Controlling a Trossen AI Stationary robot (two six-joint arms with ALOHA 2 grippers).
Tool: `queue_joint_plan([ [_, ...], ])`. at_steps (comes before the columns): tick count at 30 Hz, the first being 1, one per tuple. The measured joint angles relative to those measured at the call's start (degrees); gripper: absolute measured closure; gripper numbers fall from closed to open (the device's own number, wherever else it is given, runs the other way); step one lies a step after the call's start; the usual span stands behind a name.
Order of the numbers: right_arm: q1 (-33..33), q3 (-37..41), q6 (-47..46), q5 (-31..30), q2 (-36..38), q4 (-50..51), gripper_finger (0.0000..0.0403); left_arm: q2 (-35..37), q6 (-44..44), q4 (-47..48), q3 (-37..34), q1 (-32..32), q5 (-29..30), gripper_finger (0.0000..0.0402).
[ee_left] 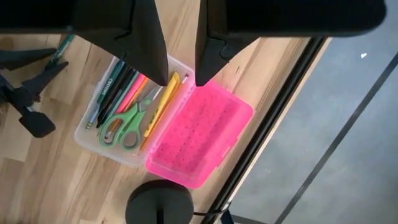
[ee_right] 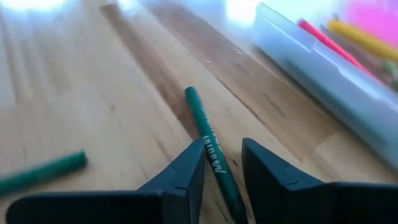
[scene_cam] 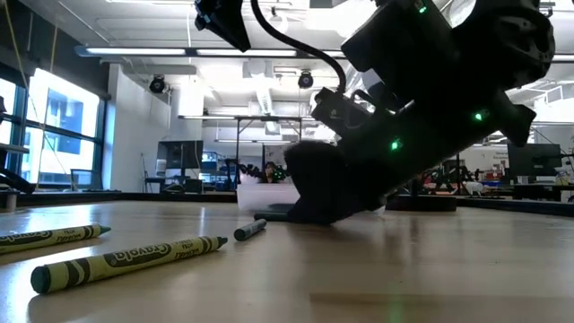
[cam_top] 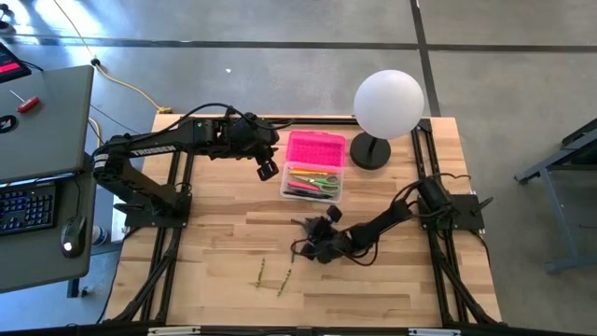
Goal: Pick & place school supplies into a supply box
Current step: Put the top dark green crayon into the transparent supply box
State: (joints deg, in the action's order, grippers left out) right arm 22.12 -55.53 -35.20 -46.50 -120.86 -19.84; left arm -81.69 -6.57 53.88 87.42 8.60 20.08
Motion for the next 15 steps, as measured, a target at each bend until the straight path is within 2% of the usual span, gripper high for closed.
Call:
queue_joint_plan([
  [3, -0.05, 0.0, 9.77, 2.81, 0.15, 0.61, 0.0315, 0.0, 0.0, -0.1, 0.0, 0.0, 0.0, 0.0289],
  [5, -0.52, 0.0, 12.98, 4.72, 0.22, 0.86, 0.0315, 0.0, -0.19, -0.18, 0.0, 0.0, 0.0, 0.0289],
  [15, -3.43, 0.07, 15.33, 12.16, 0.0, -2.95, 0.0315, 0.0, -1.3, 0.15, 0.0, 0.0, -0.02, 0.0289],
])
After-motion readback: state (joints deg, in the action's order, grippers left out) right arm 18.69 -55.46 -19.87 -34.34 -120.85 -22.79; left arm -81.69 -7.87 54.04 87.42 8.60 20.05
